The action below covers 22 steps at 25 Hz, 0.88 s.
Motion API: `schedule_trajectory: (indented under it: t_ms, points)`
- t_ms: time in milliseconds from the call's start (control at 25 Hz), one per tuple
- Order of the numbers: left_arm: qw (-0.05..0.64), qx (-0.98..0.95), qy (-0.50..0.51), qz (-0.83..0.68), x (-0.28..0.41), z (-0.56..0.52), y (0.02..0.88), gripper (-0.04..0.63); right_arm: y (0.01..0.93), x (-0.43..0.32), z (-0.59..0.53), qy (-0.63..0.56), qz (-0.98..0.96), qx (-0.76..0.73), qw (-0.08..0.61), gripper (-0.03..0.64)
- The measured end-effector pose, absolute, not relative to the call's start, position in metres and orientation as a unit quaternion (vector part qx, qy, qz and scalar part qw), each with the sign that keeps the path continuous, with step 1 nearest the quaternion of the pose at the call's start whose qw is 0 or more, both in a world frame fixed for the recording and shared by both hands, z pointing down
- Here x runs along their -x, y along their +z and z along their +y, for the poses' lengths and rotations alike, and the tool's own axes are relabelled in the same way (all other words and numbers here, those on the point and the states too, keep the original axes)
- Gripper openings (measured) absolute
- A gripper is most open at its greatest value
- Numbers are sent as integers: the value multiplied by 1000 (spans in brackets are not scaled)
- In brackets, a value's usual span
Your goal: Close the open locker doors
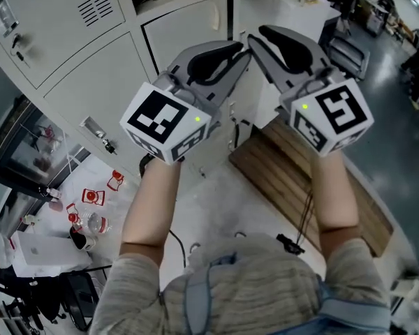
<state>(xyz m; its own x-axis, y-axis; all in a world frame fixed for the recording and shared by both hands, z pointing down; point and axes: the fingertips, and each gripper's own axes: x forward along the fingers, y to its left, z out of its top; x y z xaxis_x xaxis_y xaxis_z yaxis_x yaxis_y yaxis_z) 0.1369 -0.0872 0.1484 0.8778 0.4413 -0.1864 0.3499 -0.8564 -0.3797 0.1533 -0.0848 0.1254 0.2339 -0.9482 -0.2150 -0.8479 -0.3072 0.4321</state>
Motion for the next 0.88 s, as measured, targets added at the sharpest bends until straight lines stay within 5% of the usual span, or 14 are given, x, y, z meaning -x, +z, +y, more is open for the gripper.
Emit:
schedule_trajectory:
  t_ms: [880]
  points:
    - [170,932,131,-293,-291,-26,158,48,138,-310,-21,-194,-518,-827,104,84]
